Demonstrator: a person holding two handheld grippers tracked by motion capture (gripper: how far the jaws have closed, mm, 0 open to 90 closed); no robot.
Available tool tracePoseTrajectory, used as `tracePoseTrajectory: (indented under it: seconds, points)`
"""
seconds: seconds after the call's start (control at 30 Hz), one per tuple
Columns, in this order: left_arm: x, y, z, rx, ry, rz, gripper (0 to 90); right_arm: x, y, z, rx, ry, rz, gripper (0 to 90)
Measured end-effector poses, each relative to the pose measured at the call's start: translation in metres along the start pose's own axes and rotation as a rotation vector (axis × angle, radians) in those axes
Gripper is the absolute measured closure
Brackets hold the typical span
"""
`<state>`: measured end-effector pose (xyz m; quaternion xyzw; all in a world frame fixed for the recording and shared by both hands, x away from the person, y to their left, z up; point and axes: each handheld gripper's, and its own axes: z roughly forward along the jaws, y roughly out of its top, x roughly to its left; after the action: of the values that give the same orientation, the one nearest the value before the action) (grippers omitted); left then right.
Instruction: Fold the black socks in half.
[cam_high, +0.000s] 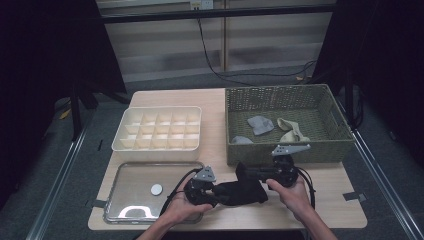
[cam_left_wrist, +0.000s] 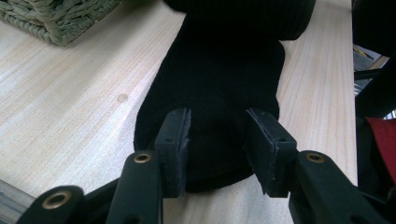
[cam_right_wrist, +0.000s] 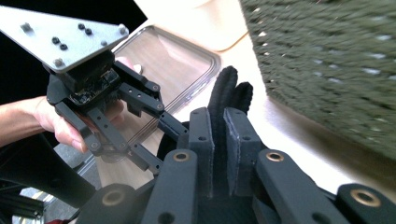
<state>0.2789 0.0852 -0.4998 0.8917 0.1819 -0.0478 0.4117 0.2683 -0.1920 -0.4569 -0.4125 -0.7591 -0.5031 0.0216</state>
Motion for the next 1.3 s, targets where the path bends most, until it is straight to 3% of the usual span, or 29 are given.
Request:
tracePoseTrajectory:
  seconds: [0.2,0.47,0.7,0.77,0.83,1.03,1.2,1.3]
  points:
    - [0.002,0.002,0.003,-0.006,-0.005,-0.002,58.4,0.003,-0.005,0.015,0.057,-0.003,-0.012,81.9]
    - [0.001,0.004,0.006,-0.016,-0.003,0.002,56.3,0.003,-0.007,0.023,0.075,-0.016,-0.008,80.0]
    - [-0.003,0.004,0.004,0.0,0.002,0.017,49.1,0.007,-0.009,0.032,0.081,0.003,-0.021,77.5]
    - [-0.004,0.004,0.005,-0.014,-0.009,0.012,42.7,0.006,-0.009,0.034,0.077,0.017,-0.007,76.8]
    - [-0.005,0.004,0.002,0.002,0.002,0.016,41.4,0.008,-0.008,0.036,0.078,0.027,-0.019,75.0]
    - [-0.006,0.003,-0.007,-0.019,0.009,-0.007,37.8,0.02,-0.002,0.036,0.061,0.08,-0.04,69.2]
    - [-0.007,-0.001,-0.016,-0.032,0.016,-0.026,36.6,0.021,-0.002,0.036,0.072,0.083,-0.05,69.2]
    - [-0.006,-0.003,-0.021,-0.032,0.026,-0.031,42.4,0.019,-0.006,0.04,0.095,0.079,-0.047,68.3]
